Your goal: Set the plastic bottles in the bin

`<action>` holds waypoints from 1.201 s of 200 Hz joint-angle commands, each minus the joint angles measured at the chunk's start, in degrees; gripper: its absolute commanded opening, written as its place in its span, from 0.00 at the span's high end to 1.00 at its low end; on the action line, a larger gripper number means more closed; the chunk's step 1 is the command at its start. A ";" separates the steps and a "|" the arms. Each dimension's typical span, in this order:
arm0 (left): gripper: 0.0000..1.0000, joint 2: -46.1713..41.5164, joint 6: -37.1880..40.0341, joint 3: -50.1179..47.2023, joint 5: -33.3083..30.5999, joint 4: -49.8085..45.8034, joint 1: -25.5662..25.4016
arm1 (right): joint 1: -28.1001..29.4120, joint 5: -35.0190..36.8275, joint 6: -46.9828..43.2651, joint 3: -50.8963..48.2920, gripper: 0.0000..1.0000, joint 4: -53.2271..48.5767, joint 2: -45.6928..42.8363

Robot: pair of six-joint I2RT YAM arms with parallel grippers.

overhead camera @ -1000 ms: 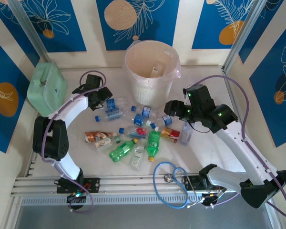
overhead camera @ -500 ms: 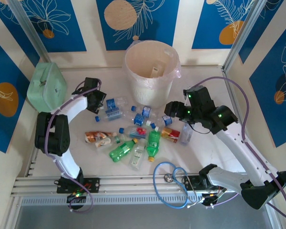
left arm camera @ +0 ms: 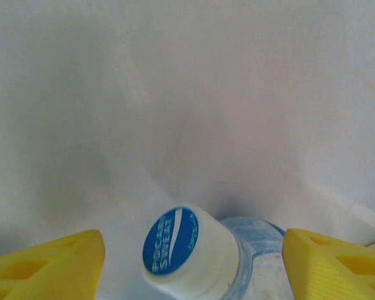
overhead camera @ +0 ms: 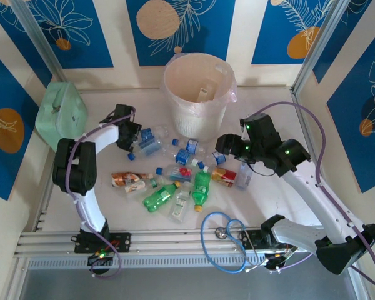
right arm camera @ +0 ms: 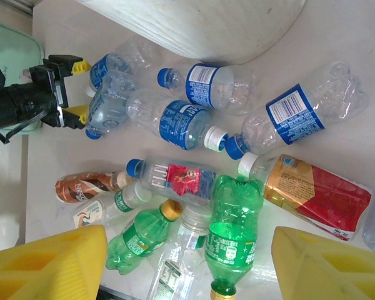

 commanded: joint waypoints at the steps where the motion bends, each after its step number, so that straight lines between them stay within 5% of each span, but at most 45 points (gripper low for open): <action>1: 0.27 2.08 -3.50 1.58 1.35 0.61 0.73 | 0.06 -0.59 0.83 -1.05 0.29 0.60 -1.07; 74: 0.29 3.43 -3.31 3.98 3.81 1.33 0.56 | -0.01 -0.76 1.01 -2.16 0.30 1.59 -0.73; 121: 0.14 -1.03 21.61 7.25 -2.69 -1.08 0.47 | -0.09 -1.20 0.96 -2.39 0.29 2.25 -0.24; 152: 0.09 -1.09 36.73 8.71 -0.73 0.68 -0.02 | -0.09 -1.47 1.17 -2.57 0.29 2.60 -0.02; 197: 0.00 2.38 47.91 11.44 6.11 -0.51 -1.96 | -0.22 -1.38 1.53 -2.74 0.27 2.65 0.00; 240: 0.00 2.02 54.46 11.50 3.48 -1.37 -5.20 | -1.11 1.78 3.05 -2.79 0.22 -0.62 -0.11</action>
